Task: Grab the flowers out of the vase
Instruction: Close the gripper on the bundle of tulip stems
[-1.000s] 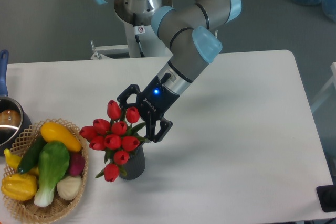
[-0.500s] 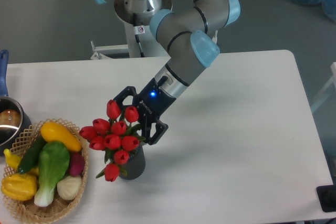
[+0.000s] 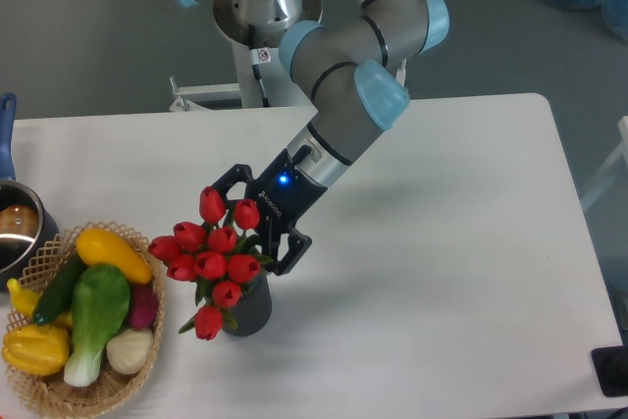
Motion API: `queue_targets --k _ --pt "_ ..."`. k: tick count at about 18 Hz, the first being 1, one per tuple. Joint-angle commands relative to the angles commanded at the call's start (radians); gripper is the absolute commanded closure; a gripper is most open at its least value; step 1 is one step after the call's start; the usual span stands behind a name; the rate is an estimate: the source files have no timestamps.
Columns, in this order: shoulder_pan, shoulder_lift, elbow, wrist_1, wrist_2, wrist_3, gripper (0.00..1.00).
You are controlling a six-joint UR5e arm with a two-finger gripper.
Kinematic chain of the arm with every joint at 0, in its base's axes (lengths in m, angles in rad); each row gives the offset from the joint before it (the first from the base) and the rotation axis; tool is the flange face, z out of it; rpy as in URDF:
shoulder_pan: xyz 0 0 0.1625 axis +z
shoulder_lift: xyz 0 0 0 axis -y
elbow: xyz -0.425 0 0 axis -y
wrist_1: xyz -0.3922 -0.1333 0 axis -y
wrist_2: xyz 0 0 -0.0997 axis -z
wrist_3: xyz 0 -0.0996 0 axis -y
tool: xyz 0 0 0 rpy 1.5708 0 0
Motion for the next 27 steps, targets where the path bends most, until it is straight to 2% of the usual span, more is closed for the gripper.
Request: queue_targets --k 8,12,16,20,23,27 --pt "-0.003 0.002 0.005 0.0 0.002 -0.002 0.13" --pt "-0.003 0.002 0.005 0.0 0.002 -0.014 0.31" --pt "-0.005 0.003 0.005 0.0 0.002 -0.015 0.37" --pt "-0.006 0.006 0.005 0.0 0.002 -0.018 0.39" --pt "-0.006 0.006 0.005 0.0 0.002 -0.02 0.46" --pt "-0.005 0.006 0.008 0.0 0.002 -0.02 0.47"
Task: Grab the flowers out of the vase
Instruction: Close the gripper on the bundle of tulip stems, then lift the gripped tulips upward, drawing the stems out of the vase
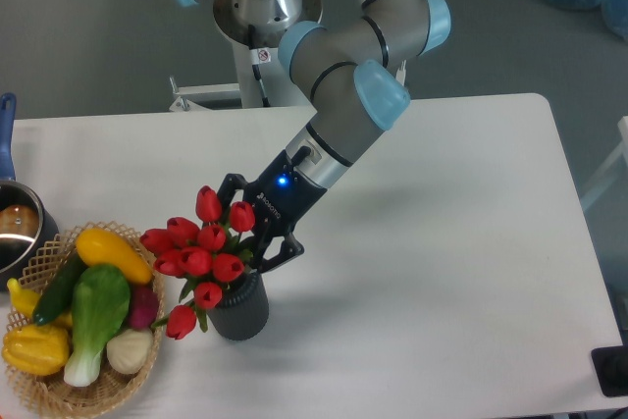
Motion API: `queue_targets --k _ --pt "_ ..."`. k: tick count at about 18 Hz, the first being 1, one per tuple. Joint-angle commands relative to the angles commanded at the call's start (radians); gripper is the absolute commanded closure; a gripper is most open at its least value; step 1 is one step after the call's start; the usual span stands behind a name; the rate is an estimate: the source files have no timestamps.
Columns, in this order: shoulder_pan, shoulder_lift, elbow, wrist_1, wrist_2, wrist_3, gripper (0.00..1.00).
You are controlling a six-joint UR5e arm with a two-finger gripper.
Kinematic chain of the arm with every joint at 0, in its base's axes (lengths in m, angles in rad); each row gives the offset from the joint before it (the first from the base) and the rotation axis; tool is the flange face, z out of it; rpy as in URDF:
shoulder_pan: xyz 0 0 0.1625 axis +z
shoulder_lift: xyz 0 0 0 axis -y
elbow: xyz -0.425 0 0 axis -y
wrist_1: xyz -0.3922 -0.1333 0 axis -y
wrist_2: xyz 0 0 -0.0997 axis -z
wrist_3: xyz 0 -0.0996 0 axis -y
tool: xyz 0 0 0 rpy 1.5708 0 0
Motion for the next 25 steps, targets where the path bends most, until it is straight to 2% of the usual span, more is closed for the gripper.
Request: queue_targets --k 13,16,25 --pt "0.011 0.014 0.02 0.0 -0.017 -0.041 0.48" --pt "0.021 0.055 0.021 -0.002 -0.054 -0.113 0.48" --pt "0.032 0.086 0.063 0.0 -0.112 -0.195 0.48"
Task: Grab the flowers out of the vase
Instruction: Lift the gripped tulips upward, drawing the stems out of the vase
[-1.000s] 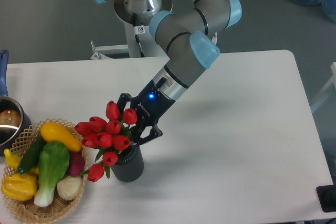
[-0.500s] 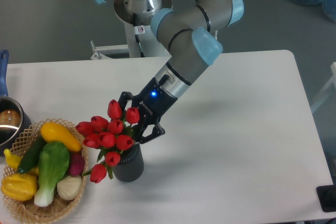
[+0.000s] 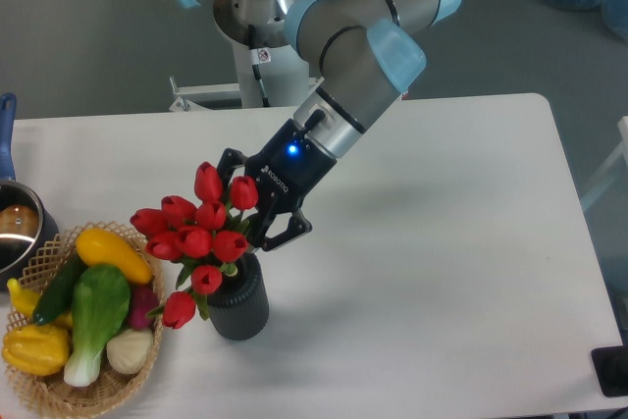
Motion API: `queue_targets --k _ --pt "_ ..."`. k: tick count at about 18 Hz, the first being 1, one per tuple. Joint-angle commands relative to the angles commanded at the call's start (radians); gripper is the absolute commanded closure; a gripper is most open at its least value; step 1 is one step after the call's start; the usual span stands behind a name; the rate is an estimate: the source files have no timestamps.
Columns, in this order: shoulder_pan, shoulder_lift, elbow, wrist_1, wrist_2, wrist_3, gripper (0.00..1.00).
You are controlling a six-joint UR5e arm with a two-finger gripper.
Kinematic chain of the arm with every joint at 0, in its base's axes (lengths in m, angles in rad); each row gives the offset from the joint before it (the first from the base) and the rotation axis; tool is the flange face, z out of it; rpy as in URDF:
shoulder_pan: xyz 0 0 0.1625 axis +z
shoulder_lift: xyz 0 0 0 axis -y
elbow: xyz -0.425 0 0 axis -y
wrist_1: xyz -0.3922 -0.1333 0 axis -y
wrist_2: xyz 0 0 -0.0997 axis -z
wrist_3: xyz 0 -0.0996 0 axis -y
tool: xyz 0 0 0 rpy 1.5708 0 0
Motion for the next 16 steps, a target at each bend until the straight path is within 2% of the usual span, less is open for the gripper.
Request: queue_targets --k 16 --pt "-0.005 0.02 0.054 0.0 -0.06 -0.043 0.48"
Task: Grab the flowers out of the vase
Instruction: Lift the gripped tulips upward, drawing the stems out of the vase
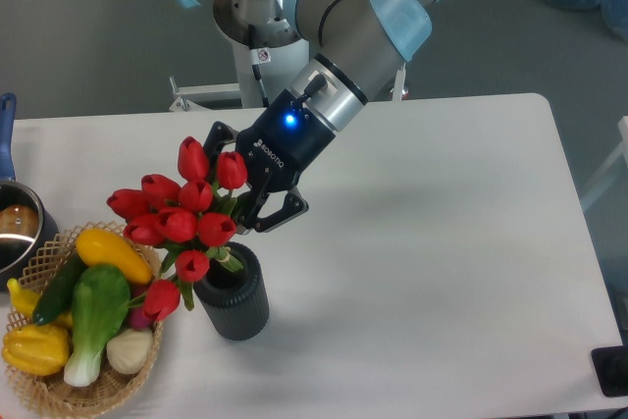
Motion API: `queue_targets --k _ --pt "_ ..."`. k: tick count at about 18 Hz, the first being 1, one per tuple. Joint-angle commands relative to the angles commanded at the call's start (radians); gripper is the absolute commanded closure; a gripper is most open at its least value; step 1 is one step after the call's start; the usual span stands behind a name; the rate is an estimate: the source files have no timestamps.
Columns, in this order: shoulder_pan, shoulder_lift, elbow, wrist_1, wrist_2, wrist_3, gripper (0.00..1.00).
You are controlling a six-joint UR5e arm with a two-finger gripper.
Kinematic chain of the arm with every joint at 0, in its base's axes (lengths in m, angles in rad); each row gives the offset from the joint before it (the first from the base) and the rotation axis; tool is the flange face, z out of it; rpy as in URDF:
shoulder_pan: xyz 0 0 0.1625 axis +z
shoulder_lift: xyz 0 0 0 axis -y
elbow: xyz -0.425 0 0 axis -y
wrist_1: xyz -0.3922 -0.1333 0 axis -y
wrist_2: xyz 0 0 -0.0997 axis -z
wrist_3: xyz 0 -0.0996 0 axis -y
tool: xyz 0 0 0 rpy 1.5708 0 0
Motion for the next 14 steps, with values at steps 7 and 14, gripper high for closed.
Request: queue_targets --k 7,14 --pt "0.014 -0.003 0.015 0.0 -0.083 -0.002 0.49" --pt "0.02 0.006 0.025 0.0 -0.112 -0.006 0.49"
